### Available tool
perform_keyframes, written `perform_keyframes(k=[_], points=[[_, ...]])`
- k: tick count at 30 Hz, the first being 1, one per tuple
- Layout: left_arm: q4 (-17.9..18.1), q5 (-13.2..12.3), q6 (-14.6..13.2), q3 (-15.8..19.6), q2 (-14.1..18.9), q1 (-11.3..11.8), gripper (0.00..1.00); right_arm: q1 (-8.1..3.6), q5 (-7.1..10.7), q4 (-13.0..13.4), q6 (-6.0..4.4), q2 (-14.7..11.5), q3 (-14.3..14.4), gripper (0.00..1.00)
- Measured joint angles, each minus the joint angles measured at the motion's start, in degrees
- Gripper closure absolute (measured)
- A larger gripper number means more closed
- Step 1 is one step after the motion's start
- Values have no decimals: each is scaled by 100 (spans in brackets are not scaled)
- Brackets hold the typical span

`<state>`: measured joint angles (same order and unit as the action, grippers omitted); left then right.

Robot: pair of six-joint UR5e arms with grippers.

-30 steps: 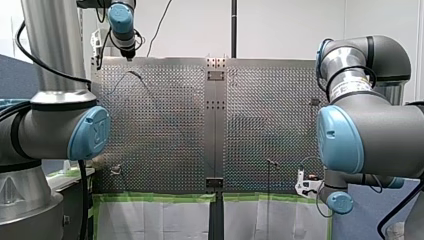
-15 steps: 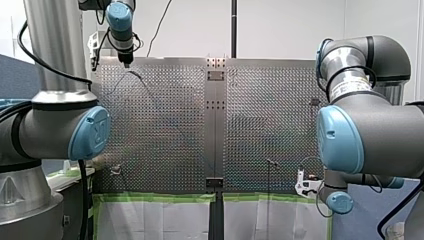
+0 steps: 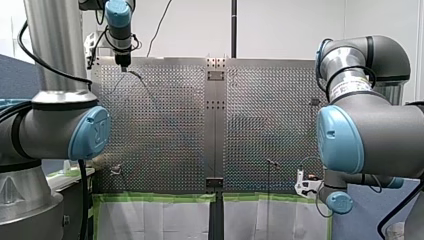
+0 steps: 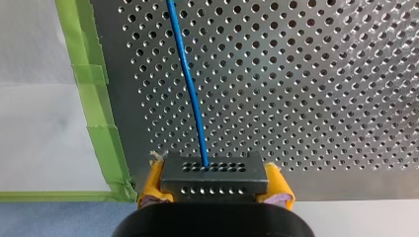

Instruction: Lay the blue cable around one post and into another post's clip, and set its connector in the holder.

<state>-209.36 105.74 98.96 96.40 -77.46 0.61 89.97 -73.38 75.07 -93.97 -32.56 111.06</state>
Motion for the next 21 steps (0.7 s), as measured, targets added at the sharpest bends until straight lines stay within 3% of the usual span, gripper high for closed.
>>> perform_keyframes(k=[21], points=[[-72,34,2,0,1,1,9,17,23,-8,9,-1,1,100]])
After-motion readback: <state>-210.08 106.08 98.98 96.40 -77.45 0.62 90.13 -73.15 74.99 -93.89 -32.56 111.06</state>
